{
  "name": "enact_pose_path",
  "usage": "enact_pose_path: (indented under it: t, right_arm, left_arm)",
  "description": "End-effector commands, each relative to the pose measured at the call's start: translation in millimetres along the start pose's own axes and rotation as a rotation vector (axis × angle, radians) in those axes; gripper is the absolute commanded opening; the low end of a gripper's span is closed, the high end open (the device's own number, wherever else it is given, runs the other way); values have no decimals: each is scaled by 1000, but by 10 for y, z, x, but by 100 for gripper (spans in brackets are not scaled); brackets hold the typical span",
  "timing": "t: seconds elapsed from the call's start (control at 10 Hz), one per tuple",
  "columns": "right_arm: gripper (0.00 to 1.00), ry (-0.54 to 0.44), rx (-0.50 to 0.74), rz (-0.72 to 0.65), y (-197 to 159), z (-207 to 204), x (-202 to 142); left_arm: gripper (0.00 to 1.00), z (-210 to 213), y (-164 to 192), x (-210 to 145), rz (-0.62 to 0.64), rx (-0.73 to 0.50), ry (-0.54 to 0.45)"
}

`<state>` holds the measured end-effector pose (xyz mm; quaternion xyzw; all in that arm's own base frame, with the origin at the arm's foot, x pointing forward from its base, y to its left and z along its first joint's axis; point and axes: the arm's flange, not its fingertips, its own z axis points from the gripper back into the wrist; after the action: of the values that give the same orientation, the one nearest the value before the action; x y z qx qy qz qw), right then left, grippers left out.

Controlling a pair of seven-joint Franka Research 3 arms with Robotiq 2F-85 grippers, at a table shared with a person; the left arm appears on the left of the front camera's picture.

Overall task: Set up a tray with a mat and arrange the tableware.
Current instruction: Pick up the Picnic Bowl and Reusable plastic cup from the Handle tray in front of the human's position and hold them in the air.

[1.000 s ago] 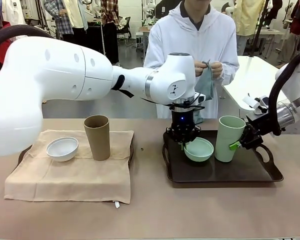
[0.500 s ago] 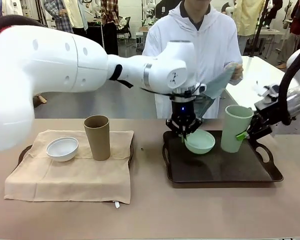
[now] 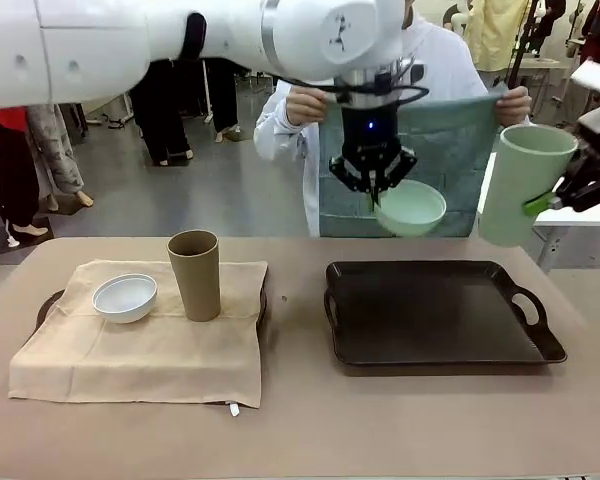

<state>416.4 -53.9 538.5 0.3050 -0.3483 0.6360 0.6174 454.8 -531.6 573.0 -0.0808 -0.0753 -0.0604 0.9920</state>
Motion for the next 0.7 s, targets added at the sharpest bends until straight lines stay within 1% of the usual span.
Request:
enact_pose_path:
  t: [0.0,0.1,0.2,0.6]
  right_arm:
    - [0,-6,-22,-5,143,41,118]
    - [0,-12,-31,-8,136,63,96]
    - [0,-2,-17,16,86,96,124]
    - [0,-2,-17,16,86,96,124]
  left_arm:
    - [0,199,-70,-91,29,47,-58]
    - [0,245,-42,-154,27,37,-65]
    - [0,175,-29,-63,2,4,-31]
    - [0,175,-29,-63,2,4,-31]
